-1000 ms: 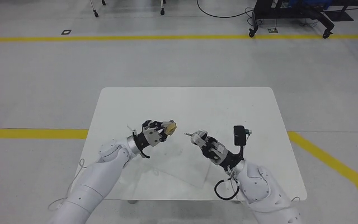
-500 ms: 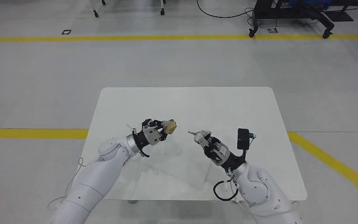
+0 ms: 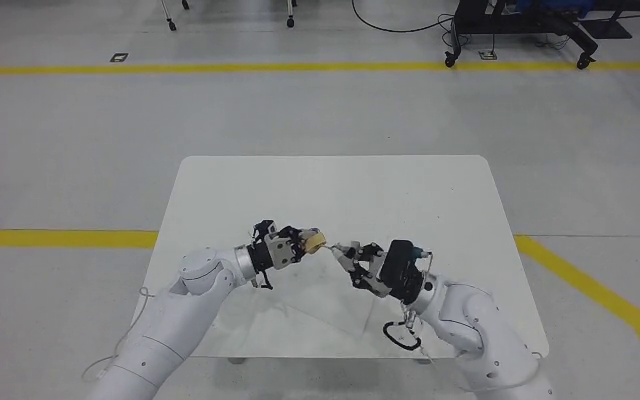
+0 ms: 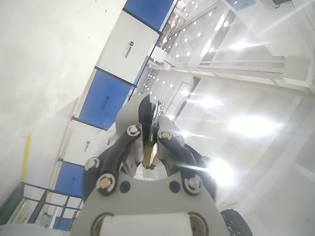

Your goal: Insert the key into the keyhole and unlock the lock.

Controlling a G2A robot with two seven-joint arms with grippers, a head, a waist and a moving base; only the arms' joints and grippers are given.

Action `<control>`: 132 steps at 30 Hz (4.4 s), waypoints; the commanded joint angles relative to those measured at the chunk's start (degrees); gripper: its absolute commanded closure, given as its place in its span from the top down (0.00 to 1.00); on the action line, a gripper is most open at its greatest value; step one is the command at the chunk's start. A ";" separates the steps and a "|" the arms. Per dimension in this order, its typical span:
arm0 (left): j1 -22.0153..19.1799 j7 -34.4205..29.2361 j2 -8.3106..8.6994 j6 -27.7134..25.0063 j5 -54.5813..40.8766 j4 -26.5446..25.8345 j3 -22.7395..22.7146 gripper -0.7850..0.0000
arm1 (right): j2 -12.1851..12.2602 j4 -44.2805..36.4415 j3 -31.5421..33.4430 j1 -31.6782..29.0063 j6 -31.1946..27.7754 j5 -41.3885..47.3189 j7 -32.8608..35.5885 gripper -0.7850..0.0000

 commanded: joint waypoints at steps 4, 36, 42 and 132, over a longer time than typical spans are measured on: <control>1.70 1.46 0.57 2.31 1.25 -3.67 -1.70 0.00 | 0.92 -4.17 -1.36 -0.12 1.16 -26.25 -6.61 0.00; 7.28 8.95 1.65 11.24 8.65 -12.52 -4.32 0.00 | 4.82 -12.50 -7.01 -3.01 3.34 -75.91 -15.81 0.00; 6.92 8.70 1.43 12.02 8.63 -12.15 -3.75 0.00 | 4.82 -12.69 -8.56 -2.45 2.18 -77.67 -14.32 0.00; 6.91 7.59 0.37 15.21 7.46 -11.75 -3.74 0.00 | 3.36 -11.64 -13.22 1.39 -1.20 -77.79 0.01 0.00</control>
